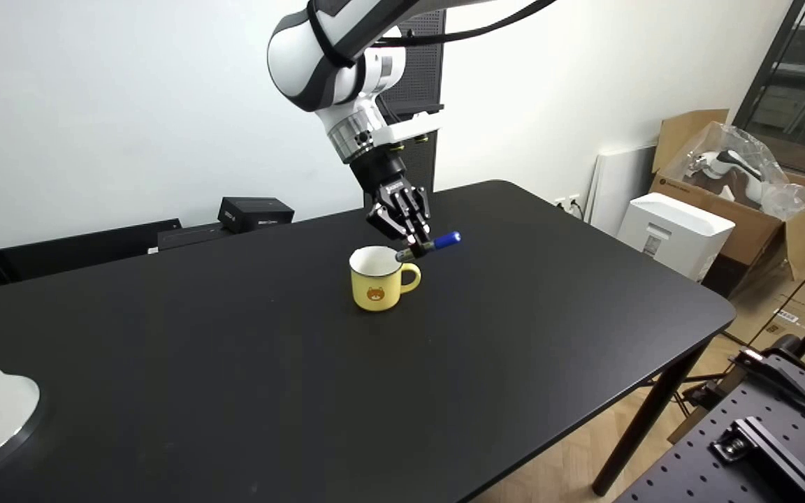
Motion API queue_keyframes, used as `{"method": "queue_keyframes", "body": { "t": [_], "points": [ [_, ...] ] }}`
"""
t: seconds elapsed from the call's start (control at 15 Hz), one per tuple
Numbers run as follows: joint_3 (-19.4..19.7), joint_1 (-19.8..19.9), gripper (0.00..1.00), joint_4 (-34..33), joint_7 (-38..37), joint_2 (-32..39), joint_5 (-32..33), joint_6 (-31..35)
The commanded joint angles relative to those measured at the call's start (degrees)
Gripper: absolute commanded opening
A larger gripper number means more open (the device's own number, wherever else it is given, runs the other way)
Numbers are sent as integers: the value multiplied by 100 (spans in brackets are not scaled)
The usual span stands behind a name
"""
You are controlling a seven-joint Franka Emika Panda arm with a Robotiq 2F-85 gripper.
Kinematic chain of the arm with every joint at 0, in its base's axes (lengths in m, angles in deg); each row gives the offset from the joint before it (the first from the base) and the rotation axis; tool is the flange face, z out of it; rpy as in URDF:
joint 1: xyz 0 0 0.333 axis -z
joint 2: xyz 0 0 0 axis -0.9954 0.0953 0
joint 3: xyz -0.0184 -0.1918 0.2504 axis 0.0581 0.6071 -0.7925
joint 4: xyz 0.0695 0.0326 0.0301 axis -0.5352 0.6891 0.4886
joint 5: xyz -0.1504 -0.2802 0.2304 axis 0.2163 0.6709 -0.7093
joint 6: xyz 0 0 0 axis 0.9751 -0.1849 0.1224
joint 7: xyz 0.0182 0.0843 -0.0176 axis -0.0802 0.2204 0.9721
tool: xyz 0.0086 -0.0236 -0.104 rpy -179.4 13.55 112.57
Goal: Put the marker inside in the mug cup
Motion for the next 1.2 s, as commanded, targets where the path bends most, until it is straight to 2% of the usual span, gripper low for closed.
{"method": "queue_keyframes", "body": {
  "t": [0.0,0.53,0.6,0.73,1.13],
  "points": [
    [22,-126,5,-874,-101,495,78,-326],
    [24,-227,5,-1861,-23,1151,26,-740],
    [21,-227,46,-1974,-10,1224,13,-799],
    [20,-231,53,-2148,18,1339,7,-872],
    [20,-218,93,-2466,-114,1476,-107,-932]
  ]
}}
